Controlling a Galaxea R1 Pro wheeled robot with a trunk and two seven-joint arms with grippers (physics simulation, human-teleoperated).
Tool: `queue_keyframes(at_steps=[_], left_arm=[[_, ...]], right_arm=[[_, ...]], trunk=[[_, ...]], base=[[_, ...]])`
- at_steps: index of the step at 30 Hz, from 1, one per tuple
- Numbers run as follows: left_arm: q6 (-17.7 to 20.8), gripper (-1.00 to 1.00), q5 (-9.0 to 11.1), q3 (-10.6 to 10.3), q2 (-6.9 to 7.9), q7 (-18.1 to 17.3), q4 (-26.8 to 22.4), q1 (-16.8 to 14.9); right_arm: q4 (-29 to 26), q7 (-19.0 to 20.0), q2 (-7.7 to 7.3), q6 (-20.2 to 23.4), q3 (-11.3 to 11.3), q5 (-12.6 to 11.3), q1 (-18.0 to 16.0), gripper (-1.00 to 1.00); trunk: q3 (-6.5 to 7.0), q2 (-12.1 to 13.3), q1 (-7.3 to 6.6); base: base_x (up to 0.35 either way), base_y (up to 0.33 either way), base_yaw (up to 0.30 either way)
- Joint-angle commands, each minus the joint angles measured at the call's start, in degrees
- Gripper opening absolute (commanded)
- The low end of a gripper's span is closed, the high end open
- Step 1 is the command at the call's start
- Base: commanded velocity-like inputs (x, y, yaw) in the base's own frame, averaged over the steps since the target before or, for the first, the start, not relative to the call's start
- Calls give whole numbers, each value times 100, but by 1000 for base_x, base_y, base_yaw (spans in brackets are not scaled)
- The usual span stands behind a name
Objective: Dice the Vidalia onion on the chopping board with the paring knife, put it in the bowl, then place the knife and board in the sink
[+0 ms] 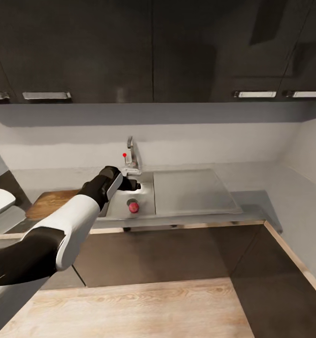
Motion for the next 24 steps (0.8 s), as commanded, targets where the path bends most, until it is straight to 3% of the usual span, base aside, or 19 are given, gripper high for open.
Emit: queue_keyframes(at_steps=[1, 8, 24], left_arm=[[23, 100, 53, -40, 7, 17, -2, 2], [21, 100, 52, -31, 21, 16, 0, 231], [14, 100, 52, -32, 30, 16, 15, 375]], right_arm=[[4, -52, 2, -10, -8, 61, -4, 100], [0, -52, 2, -10, -8, 61, -4, 100], [3, -52, 2, -6, -8, 61, -4, 100]], trunk=[[-21, -12, 6], [-85, -12, 6], [-231, -12, 6]], base=[[340, -121, 0], [235, -38, 0], [132, 27, 0]])
